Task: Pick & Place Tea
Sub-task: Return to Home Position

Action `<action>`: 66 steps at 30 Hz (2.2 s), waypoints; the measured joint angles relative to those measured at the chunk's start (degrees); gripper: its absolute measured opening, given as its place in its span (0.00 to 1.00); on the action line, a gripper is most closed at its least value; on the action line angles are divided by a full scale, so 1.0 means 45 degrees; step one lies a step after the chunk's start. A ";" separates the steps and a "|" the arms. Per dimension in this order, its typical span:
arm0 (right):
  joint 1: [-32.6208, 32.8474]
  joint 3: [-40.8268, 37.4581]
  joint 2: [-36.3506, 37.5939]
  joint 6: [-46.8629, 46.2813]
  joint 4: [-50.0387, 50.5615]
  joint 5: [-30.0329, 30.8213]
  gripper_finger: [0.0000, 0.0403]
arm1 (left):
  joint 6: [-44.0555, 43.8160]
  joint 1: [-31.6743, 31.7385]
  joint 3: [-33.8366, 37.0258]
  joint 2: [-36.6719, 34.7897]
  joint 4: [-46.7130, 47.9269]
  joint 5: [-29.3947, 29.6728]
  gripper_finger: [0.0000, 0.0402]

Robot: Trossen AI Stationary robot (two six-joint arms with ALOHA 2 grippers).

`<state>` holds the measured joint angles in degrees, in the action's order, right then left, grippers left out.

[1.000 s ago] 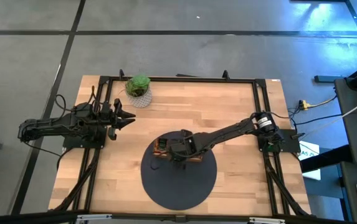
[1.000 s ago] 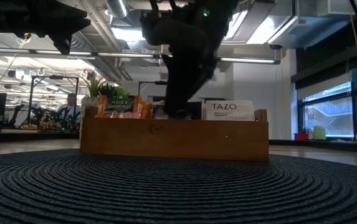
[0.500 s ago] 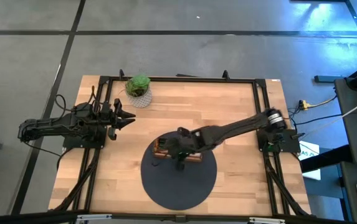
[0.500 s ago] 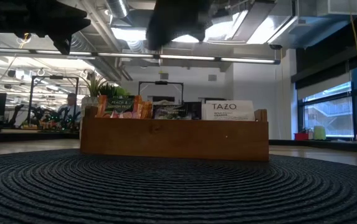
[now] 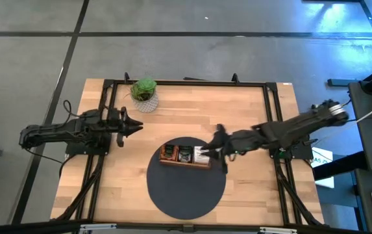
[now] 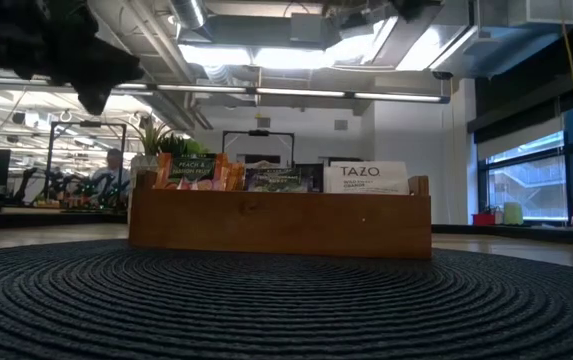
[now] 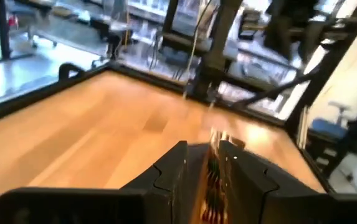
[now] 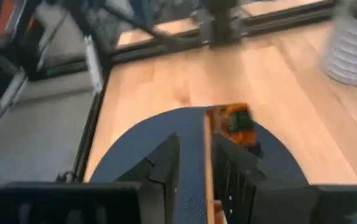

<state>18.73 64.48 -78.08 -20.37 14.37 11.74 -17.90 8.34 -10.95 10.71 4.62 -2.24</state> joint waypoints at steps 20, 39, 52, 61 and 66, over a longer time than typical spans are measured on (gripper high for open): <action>0.0906 -0.8743 0.8310 -0.0249 -0.5658 0.1799 0.23 | -0.0602 0.0000 0.2329 -0.1187 -0.3765 0.0716 0.22; 0.0115 -1.4196 1.6160 0.0590 -0.5624 0.1085 0.23 | -0.0086 0.0000 0.2326 -0.1158 -0.3025 0.0933 0.22; -0.0952 -1.4226 1.7339 0.1780 -0.4586 0.0820 0.23 | 0.0858 0.0004 0.2324 -0.1158 -0.3068 0.0934 0.22; -0.1763 -1.4230 1.7334 0.3185 -0.4006 0.0846 0.23 | 0.1756 0.0000 0.2324 -0.1158 -0.3071 0.1057 0.22; -0.2026 -1.4230 1.7302 0.4360 -0.3989 0.0922 0.23 | 0.1817 0.0001 0.2325 -0.1158 -0.3068 0.1060 0.22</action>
<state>9.61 0.45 -0.22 -0.75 -3.58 15.89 -9.73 8.34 -0.49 5.50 -9.19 2.52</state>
